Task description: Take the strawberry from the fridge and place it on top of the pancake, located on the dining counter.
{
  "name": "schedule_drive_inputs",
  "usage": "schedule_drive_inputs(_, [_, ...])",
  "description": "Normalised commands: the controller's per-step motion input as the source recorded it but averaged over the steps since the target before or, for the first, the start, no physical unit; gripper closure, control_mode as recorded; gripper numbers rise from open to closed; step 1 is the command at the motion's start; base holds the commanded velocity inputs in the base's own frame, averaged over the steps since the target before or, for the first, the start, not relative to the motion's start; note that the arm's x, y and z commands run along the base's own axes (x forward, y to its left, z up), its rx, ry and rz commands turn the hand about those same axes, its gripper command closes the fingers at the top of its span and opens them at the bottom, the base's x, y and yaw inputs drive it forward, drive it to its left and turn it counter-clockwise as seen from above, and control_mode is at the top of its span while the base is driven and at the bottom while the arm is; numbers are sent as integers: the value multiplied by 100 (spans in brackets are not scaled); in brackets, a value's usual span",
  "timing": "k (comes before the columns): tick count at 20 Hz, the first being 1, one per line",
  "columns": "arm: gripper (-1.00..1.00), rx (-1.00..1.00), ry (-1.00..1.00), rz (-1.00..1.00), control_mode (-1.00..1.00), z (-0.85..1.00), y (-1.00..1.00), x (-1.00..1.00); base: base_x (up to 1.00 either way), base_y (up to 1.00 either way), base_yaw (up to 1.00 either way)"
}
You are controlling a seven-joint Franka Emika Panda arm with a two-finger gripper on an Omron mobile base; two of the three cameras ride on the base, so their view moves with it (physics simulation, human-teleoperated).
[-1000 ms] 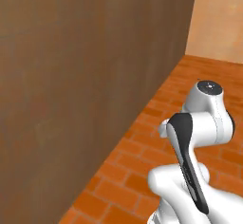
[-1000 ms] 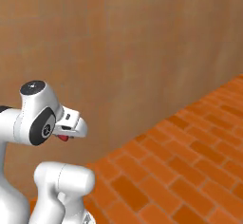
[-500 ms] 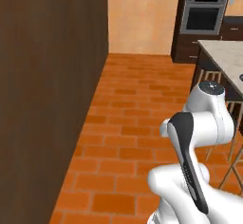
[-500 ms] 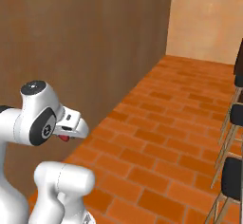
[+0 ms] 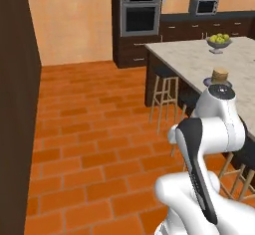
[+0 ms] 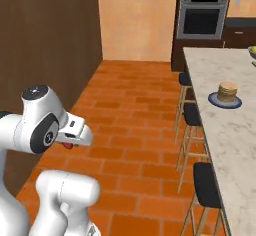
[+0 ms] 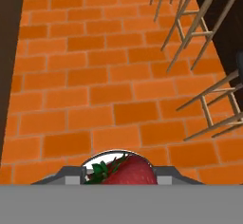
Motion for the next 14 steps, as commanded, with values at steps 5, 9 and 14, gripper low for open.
schedule_drive_inputs(5, [100, 0, 0, 0, 100, 0, 0, 0, 83, 2, -69])
schedule_drive_inputs(9, [100, 0, 0, 0, 100, 0, 0, 0, 81, 2, -68])
schedule_drive_inputs(14, [100, 0, 0, 0, 100, 0, 0, 0, 73, 1, -71])
